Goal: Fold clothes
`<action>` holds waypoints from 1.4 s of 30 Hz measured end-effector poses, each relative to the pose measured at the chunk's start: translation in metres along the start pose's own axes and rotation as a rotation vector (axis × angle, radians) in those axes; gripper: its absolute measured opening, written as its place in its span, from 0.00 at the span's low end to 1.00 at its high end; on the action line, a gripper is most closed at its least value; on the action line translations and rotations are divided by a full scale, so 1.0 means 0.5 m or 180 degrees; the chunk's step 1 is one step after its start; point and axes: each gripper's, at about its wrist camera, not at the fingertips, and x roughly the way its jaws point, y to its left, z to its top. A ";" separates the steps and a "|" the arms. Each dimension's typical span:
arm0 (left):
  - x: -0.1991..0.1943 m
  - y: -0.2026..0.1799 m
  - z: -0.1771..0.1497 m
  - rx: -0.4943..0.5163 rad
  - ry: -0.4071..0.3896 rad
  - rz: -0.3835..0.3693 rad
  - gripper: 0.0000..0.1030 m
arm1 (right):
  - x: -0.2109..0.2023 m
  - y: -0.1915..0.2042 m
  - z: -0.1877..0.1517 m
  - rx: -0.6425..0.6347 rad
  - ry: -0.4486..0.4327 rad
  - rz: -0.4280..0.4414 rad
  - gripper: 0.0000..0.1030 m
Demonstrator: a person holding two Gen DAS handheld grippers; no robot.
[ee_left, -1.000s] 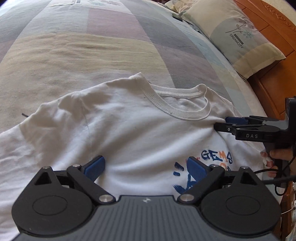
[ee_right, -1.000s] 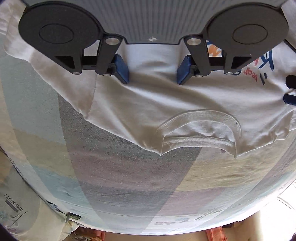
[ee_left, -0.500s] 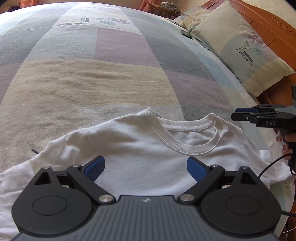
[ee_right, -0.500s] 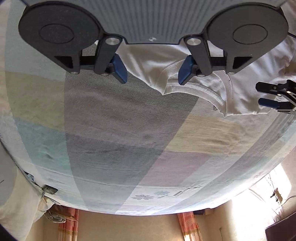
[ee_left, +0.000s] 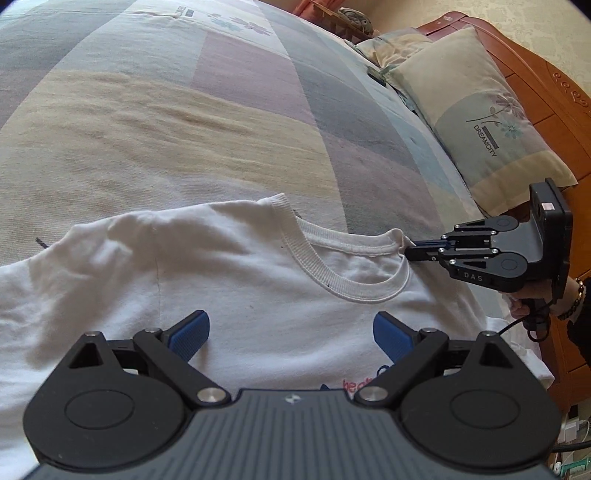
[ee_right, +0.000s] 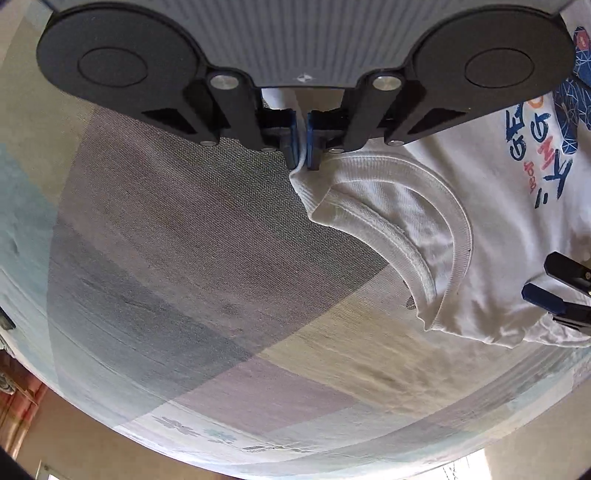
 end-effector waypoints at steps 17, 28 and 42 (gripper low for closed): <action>-0.037 -0.010 -0.001 0.0321 -0.0119 0.0331 0.90 | -0.122 0.178 -0.078 0.0646 -0.0264 -0.0317 0.50; 0.029 -0.049 -0.062 0.1161 0.0072 0.0797 0.90 | -0.079 0.353 -0.155 0.0952 -0.0266 -0.0583 0.60; 0.018 -0.103 -0.107 0.1146 0.0537 0.0491 0.97 | -0.098 0.417 -0.215 0.1263 0.0083 -0.0379 1.00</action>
